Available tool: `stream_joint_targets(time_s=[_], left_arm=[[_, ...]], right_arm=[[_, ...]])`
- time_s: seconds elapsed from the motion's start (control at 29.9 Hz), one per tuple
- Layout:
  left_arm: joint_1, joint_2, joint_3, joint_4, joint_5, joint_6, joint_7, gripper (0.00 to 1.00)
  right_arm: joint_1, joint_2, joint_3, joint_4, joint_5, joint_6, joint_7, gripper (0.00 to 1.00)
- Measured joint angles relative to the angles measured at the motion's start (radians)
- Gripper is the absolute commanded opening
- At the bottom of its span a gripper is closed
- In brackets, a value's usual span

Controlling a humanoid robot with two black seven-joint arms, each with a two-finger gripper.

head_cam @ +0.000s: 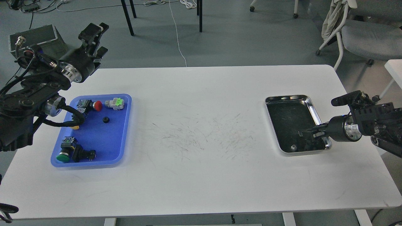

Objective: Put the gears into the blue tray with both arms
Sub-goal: 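Close the right gripper on the small black gear in the metal tray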

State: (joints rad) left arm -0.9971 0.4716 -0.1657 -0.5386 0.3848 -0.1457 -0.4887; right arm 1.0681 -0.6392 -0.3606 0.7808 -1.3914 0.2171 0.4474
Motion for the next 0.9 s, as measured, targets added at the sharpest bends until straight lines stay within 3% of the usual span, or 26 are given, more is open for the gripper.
stream_joint_targets(time_s=[0.9], left_arm=[[0.004, 0.005, -0.002, -0.001, -0.003, 0.015, 0.0, 0.99]], right_arm=[[-0.006, 0.011, -0.008, -0.003, -0.006, -0.001, 0.0, 0.51]])
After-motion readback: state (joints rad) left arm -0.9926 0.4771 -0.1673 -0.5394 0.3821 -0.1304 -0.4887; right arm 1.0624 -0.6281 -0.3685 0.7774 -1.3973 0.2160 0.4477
